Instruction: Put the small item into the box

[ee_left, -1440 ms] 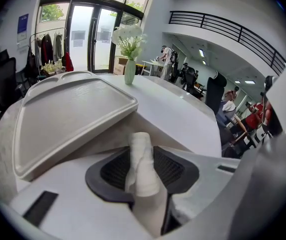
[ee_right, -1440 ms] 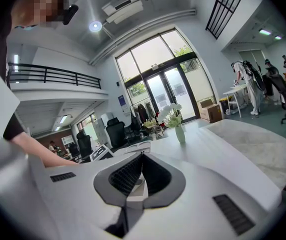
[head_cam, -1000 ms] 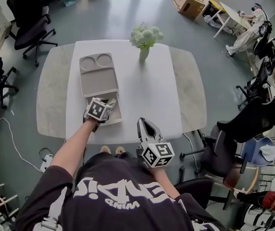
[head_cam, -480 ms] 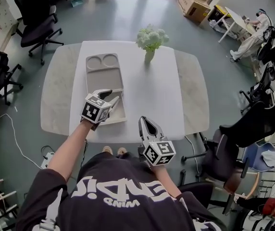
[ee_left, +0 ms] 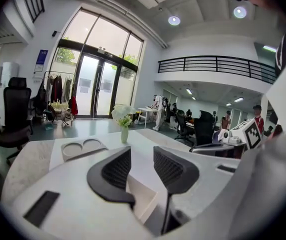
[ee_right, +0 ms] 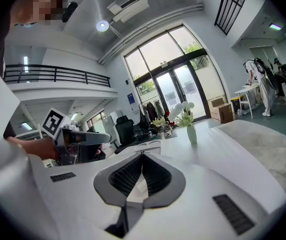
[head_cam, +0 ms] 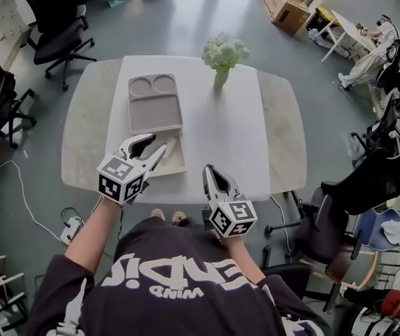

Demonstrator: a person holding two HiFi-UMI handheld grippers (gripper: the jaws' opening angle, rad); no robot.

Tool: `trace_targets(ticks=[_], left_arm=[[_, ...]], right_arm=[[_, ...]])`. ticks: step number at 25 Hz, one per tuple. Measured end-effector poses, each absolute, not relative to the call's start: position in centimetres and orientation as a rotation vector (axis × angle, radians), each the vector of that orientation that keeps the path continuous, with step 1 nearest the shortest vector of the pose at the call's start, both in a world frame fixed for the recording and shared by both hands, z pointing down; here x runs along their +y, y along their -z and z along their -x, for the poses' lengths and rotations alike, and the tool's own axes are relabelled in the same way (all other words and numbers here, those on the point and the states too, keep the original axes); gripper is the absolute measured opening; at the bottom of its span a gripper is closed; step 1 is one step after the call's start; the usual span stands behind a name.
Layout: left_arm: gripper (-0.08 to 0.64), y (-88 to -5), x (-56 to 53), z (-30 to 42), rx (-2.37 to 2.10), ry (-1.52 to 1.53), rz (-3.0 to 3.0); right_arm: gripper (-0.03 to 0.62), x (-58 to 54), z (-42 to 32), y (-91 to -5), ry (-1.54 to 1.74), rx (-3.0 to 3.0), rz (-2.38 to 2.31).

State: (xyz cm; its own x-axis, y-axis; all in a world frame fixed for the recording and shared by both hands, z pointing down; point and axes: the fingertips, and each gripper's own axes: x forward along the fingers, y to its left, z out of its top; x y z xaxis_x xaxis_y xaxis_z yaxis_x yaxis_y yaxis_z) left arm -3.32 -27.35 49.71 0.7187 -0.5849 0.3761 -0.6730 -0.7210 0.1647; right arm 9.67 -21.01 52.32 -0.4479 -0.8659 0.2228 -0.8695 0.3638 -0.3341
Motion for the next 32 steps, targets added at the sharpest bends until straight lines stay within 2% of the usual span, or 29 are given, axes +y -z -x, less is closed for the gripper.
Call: trace_targets(ticks=[6, 19, 32], left_arm=[[0.135, -48.0, -24.4, 5.4, -1.053, -0.287, -2.666], [0.021, -49.4, -21.3, 9.1, -1.289, -0.107, -2.578], [0.009, -49.2, -20.3, 9.9, -1.348, -0.074, -2.556]], right_arm=[[0.023, -21.0, -9.1, -52.0, -0.605, -2.598, -1.624], [0.023, -20.4, -7.8, -51.7, -0.515, -2.649, -1.565], [0.023, -19.2, -7.6, -51.3, -0.478, -2.655, -1.572]])
